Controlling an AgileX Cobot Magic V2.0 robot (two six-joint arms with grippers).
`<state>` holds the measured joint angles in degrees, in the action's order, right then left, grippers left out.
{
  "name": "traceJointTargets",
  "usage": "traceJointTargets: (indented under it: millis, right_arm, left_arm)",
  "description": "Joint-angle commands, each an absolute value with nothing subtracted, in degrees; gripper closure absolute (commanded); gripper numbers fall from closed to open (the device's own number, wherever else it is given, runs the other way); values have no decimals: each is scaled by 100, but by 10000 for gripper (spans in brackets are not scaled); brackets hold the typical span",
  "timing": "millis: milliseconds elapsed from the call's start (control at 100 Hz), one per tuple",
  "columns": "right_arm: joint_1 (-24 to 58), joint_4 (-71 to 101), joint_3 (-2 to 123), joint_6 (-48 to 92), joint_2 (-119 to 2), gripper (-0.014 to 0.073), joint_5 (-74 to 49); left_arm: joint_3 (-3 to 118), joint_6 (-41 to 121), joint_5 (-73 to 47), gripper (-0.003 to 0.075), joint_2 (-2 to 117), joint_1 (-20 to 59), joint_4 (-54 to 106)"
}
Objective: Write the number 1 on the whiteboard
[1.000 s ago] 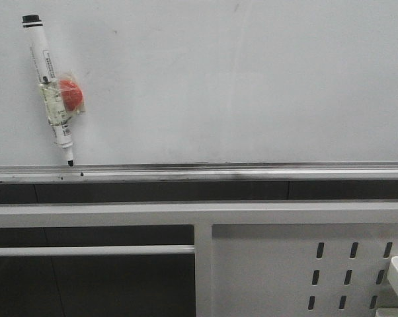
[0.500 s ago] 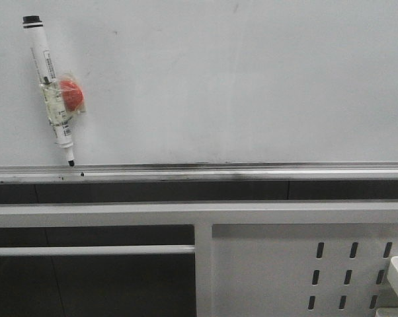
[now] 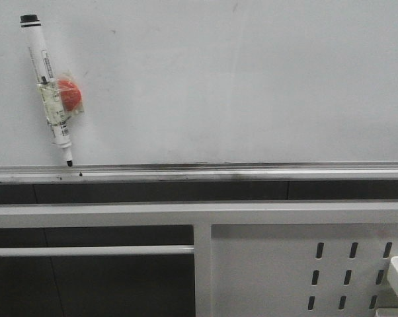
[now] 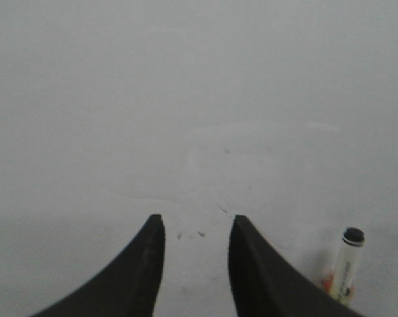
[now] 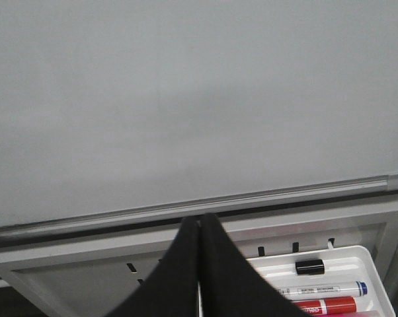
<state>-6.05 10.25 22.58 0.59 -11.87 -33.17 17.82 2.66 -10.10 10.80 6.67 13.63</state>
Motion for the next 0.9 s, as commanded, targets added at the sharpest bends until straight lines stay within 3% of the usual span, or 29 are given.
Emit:
traceJointTargets:
  millis: [0,160,270,470,600,890]
  right_arm:
    - [-541,938,2332,137,-1308,663,-2828]
    - [-252,1221,1847,77,-1312,663,-2170]
    - [-87,1271,1905,190,-1312,663,-2144]
    - [93,1568,1905,190,-1312,663,-2204]
    - [197,1568,1905,190,-1312,663,-2205]
    - [338,1568,1905,190,-1312,663,-2213]
  left_arm:
    - [1897,246,-633,377,1415,960,1547]
    - [1492,246,-151,431,2080,1532,1897]
    - [1181,246,805,447,2601,2004,2356]
    - [947,246,2239,446,3486,3234,947]
    - [857,246,3409,446,4357,4019,905]
    - [857,-72,6289,446,6913,4236,1326]
